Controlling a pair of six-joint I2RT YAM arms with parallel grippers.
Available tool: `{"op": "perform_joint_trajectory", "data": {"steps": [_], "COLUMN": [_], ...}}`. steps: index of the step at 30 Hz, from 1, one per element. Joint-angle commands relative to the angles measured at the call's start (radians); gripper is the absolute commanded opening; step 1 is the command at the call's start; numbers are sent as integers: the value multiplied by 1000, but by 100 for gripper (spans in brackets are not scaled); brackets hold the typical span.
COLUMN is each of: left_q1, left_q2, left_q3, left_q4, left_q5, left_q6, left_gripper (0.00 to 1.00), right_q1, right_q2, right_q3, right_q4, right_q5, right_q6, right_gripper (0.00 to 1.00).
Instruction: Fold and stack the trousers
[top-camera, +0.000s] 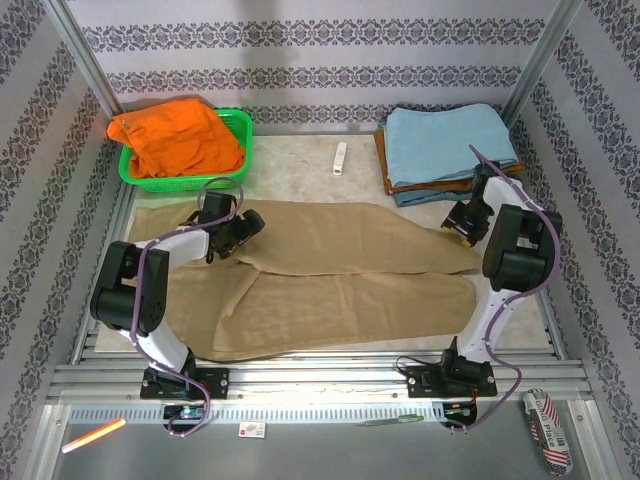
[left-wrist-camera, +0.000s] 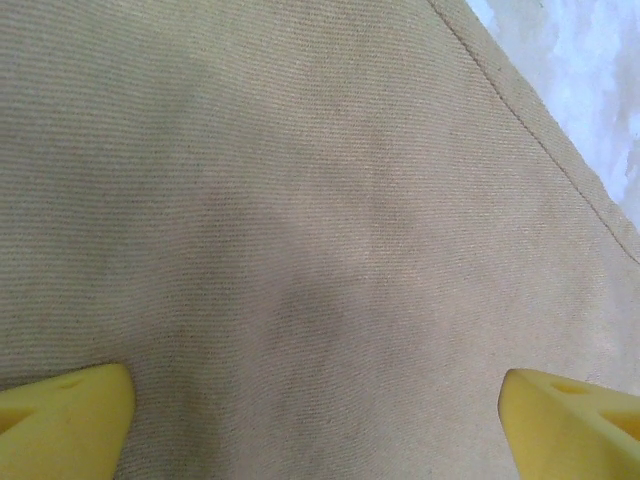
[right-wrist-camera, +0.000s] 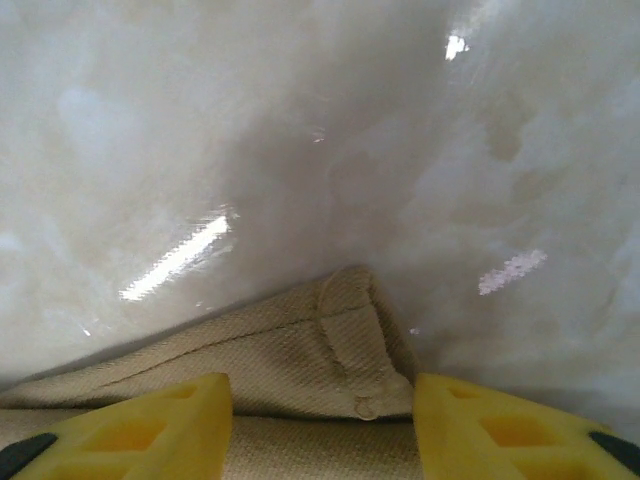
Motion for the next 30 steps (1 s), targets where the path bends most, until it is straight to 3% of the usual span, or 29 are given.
{"op": "perform_joint_trajectory", "data": {"steps": [1, 7, 11, 14, 16, 20, 30], "left_q1": [0, -1, 0, 1, 1, 3, 4], "left_q2": [-29, -23, -29, -39, -44, -49, -61], "left_q3": [-28, -34, -38, -43, -43, -44, -50], "left_q4": [6, 20, 12, 4, -6, -12, -17], "left_q5": [19, 31, 26, 19, 14, 12, 9], "left_q6": [1, -1, 4, 13, 19, 23, 28], "left_gripper": [94, 93, 94, 94, 94, 93, 93], "right_q1": [-10, -15, -4, -5, -5, -3, 28], "right_q2": [-29, 25, 67, 81, 64, -12, -249], "right_q3": [-13, 11, 23, 32, 31, 14, 79], "right_q4": [-31, -37, -27, -22, -17, 5, 8], "right_q5": [84, 38, 27, 25, 42, 61, 86], "right_q6": [-9, -26, -28, -33, -34, -24, -1], "right_gripper": [53, 52, 45, 30, 13, 0, 0]}}
